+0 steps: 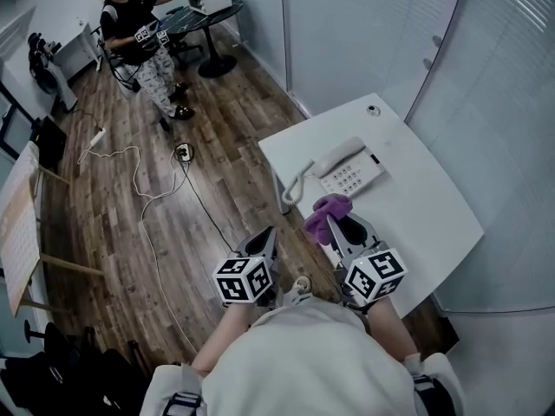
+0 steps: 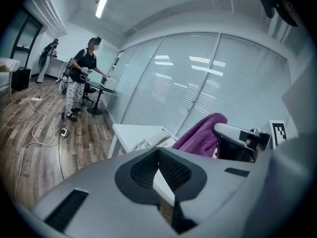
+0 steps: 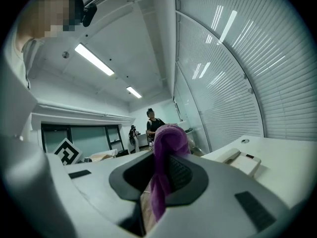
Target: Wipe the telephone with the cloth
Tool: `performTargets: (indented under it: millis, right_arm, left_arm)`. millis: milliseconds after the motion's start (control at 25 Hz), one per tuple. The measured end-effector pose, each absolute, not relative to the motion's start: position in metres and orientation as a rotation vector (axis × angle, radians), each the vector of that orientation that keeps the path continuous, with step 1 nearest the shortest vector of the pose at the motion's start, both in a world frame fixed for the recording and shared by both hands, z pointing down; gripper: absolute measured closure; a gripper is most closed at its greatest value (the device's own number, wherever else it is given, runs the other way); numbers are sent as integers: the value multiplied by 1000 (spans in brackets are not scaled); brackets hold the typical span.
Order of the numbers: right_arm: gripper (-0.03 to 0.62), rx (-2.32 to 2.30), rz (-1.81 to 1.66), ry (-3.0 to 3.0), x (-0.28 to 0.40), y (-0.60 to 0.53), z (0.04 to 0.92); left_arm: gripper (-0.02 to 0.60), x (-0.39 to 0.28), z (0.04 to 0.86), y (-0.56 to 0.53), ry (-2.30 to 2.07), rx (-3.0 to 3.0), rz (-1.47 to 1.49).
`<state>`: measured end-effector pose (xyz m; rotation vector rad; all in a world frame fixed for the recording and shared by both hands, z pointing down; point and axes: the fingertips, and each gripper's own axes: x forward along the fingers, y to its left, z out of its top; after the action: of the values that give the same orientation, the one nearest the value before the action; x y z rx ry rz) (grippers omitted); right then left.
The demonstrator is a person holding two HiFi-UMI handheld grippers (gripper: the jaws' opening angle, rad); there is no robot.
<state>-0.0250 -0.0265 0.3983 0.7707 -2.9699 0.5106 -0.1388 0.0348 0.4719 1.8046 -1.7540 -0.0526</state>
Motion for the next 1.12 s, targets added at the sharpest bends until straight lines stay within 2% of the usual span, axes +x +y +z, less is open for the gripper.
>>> performTargets:
  millis: [440,1120]
  right_arm:
    - [526,902,486,-2948,-35,-117,399]
    - [526,1138,447,-2832,-12,-204,425]
  left_arm:
    - [560,-162,472,-53,-1705,1852,-28]
    - [560,-158,494,-123,-1605,1890,22]
